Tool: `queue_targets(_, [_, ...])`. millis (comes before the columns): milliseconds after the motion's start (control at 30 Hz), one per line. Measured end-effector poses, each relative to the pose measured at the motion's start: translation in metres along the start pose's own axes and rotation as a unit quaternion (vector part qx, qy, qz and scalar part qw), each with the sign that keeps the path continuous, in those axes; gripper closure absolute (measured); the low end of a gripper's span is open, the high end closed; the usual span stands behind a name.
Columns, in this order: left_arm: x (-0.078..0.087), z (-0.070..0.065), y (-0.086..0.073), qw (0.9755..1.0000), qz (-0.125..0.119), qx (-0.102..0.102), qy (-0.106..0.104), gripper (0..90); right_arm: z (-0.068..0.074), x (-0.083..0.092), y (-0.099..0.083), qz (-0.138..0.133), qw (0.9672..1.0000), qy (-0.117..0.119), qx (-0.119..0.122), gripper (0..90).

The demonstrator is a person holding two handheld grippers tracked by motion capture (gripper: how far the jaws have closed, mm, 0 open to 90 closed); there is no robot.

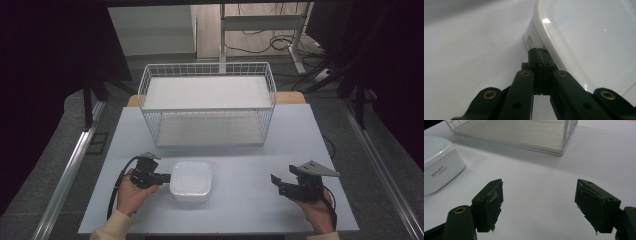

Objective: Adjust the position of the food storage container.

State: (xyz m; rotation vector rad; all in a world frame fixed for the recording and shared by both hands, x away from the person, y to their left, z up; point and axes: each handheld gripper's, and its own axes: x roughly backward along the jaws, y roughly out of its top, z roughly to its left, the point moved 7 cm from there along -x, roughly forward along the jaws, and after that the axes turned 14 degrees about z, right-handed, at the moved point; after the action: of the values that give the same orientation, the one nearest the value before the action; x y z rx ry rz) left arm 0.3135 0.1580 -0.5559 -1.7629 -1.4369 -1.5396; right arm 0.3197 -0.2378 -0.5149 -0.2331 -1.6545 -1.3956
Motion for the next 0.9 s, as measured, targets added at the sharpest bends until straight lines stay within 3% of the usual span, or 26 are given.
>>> queue_targets(233, [-0.008,-0.006,0.015,0.9998,0.006,-0.020,0.001,89.8,0.000,0.000,0.000,0.000,1.0000,-0.001,-0.001,23.0])
queue_targets(533, [-0.021,-0.024,0.036,0.9985,0.020,-0.052,0.003,89.8,-0.001,0.000,-0.001,0.000,1.0000,-0.002,-0.002,23.0])
queue_targets(700, [-0.026,-0.031,0.040,0.9975,0.024,-0.065,0.011,89.8,0.000,0.000,-0.001,0.000,1.0000,-0.001,-0.002,23.0])
queue_targets(833, [-0.020,-0.029,0.038,0.9977,0.015,-0.064,0.016,89.8,0.000,0.001,-0.001,0.000,1.0000,-0.001,-0.002,23.0])
queue_targets(900, [-0.008,-0.029,0.031,0.9978,0.001,-0.065,0.016,89.8,-0.001,0.001,-0.002,0.000,1.0000,-0.001,-0.004,23.0])
